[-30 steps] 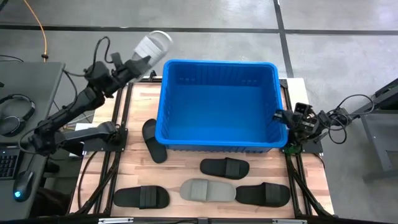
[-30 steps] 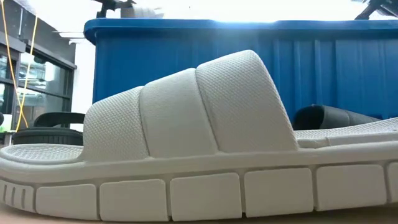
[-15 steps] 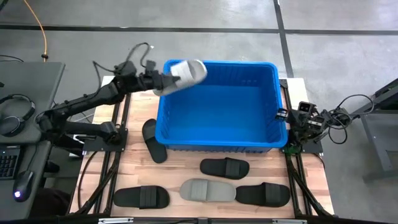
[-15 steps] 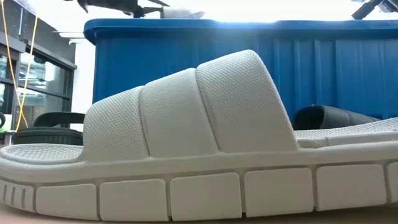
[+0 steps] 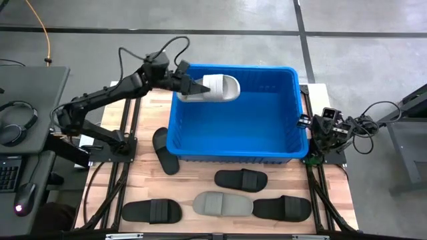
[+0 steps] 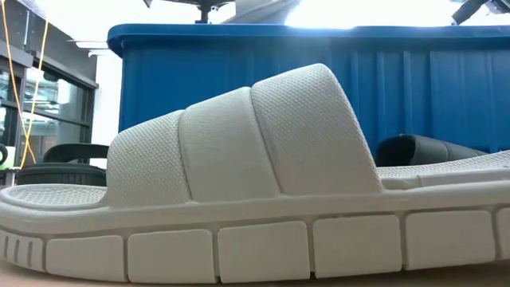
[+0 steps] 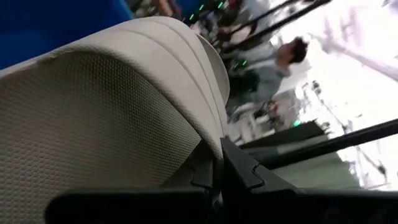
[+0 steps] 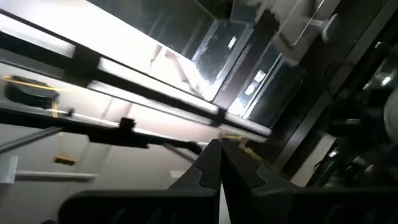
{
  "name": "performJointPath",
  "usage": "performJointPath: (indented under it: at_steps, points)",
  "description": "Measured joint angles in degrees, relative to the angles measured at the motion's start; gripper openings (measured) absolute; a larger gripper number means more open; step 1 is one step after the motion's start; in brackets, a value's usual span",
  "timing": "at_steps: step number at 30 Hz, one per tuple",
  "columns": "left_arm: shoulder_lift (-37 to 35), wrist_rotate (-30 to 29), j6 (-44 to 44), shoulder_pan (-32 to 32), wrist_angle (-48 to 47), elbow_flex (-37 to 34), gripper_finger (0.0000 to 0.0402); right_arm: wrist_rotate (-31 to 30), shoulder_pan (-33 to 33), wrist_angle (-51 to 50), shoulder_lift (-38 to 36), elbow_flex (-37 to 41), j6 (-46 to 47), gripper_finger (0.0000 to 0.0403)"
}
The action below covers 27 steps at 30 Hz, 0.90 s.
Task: Pick and place slides into bin
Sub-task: Put the gray slide into the blue bin
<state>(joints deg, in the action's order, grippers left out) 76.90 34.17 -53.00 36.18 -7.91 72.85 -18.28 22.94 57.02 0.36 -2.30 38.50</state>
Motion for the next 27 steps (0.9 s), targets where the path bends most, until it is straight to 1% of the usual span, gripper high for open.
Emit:
performJointPath:
  at_steps: [3,6,8,11,15,17,19,21,23,25,27]
  points:
    - [1.5,2.2,2.6,-1.6,-4.4,3.7,0.0000,-3.6,0.0,-4.3,0.0,-2.4,-1.0,0.0007]
    - [2.3,4.4,4.1,-3.4,-5.5,6.0,0.0000,-6.2,0.0,-9.3,0.0,-5.3,-1.0,0.0033]
    - [2.8,5.7,5.4,-4.8,-5.6,6.9,0.0000,-8.0,0.0,-13.4,0.0,-7.1,-1.0,0.0061]
    - [3.3,7.2,5.7,-6.3,-6.1,7.2,0.0000,-11.5,0.0,-20.4,0.1,-10.2,2.3,0.0113]
    - [3.3,11.2,7.9,-7.6,-7.7,7.2,0.0000,-15.3,0.0,-28.4,0.3,-14.1,4.2,0.0185]
    - [3.3,12.1,9.2,-8.7,-8.9,7.2,0.0000,-18.8,0.0,-32.4,0.5,-15.9,6.7,0.0213]
    - [3.3,12.4,9.2,-9.7,-8.6,7.1,0.0000,-21.0,0.0,-37.3,0.5,-17.6,9.2,0.0237]
    - [3.2,10.5,6.7,-10.6,-8.5,7.2,0.0000,-22.9,0.0,-42.5,0.5,-18.9,13.2,0.0253]
    - [3.3,6.8,5.3,-11.3,-8.6,7.2,0.0000,-23.0,0.0,-45.0,1.6,-19.4,16.9,0.0262]
    - [3.3,1.0,3.9,-12.0,-8.2,7.1,0.0000,-22.3,0.0,-45.0,3.8,-19.4,17.8,0.0265]
    - [3.3,-4.9,1.9,-12.6,-7.9,7.1,0.0000,-24.2,0.0,-44.6,6.9,-19.4,19.8,0.0264]
